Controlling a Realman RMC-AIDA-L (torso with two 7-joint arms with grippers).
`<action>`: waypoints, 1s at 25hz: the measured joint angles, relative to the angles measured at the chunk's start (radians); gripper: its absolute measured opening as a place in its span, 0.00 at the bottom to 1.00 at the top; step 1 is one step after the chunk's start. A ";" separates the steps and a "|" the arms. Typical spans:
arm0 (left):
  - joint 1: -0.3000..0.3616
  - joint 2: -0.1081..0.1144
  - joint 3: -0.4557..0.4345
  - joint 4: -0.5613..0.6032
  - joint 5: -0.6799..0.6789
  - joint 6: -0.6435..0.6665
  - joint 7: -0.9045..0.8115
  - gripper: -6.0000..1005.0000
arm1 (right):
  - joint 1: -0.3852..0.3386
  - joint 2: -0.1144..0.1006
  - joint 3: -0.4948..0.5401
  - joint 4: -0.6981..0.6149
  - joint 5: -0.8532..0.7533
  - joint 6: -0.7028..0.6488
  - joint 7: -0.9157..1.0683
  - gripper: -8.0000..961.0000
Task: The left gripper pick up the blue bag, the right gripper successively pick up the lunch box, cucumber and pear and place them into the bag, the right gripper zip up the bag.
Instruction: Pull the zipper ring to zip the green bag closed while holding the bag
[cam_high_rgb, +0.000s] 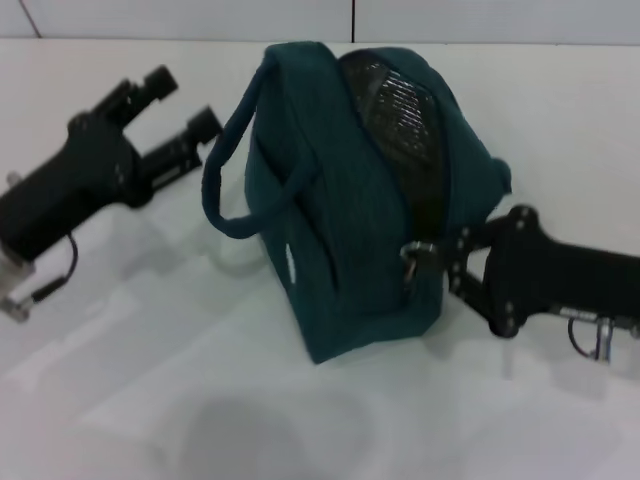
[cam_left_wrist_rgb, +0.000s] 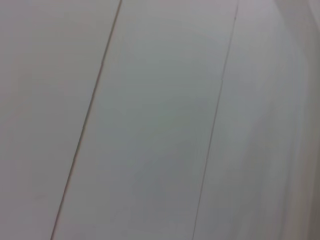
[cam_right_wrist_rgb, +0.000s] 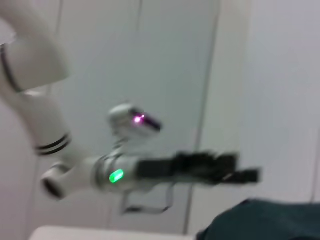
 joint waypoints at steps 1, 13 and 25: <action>0.017 -0.005 0.000 0.005 0.011 0.005 0.030 0.88 | 0.001 0.000 -0.007 0.000 0.025 0.002 -0.008 0.02; 0.108 -0.009 0.000 0.039 0.291 0.026 0.301 0.87 | 0.076 0.000 -0.140 -0.018 0.192 0.091 -0.063 0.02; 0.097 -0.011 -0.010 0.044 0.344 -0.073 0.288 0.87 | 0.134 0.000 -0.470 -0.086 0.431 0.227 -0.083 0.02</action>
